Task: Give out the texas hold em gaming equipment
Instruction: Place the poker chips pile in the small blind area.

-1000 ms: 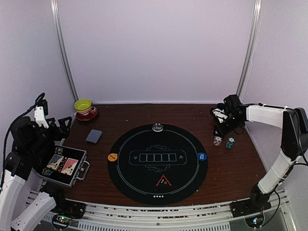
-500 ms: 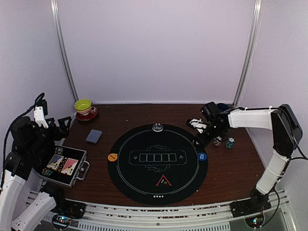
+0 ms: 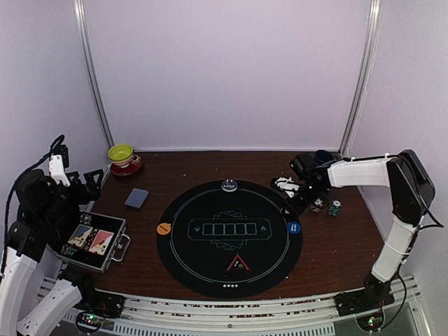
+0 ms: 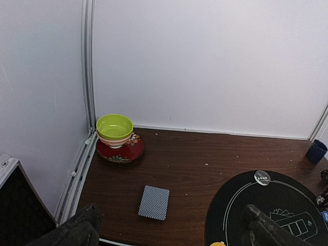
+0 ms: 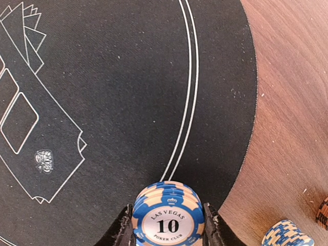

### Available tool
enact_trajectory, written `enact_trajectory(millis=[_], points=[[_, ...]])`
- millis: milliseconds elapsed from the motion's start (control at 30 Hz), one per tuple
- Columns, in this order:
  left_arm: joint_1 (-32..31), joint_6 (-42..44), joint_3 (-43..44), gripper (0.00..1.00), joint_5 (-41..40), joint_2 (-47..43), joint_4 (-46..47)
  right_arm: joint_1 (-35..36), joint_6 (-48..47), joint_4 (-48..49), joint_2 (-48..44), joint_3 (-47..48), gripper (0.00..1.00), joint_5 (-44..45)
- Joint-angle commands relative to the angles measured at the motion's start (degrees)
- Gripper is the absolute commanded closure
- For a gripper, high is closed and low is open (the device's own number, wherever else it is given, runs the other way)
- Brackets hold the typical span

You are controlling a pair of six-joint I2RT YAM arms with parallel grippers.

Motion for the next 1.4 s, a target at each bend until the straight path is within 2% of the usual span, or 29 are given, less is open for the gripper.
enact_trajectory(millis=[0,967,1233,1367], points=[[0.5,0.3,-0.2,0.02,0.7,-0.3,3.0,-1.0,-0.4,-0.1,1.0,-0.1,0.67,1.6],[0.5,0.3,-0.3,0.02,0.8,-0.3,3.1,-2.6,-2.6,-2.7,3.3,0.0,0.65,-1.0],[0.5,0.3,-0.3,0.02,0.8,-0.4,3.2,-2.7,-3.3,-3.4,2.9,0.0,0.63,-1.8],[0.5,0.3,-0.3,0.02,0.7,-0.4,3.1,-2.6,-3.5,-3.7,2.8,0.1,0.55,-1.6]])
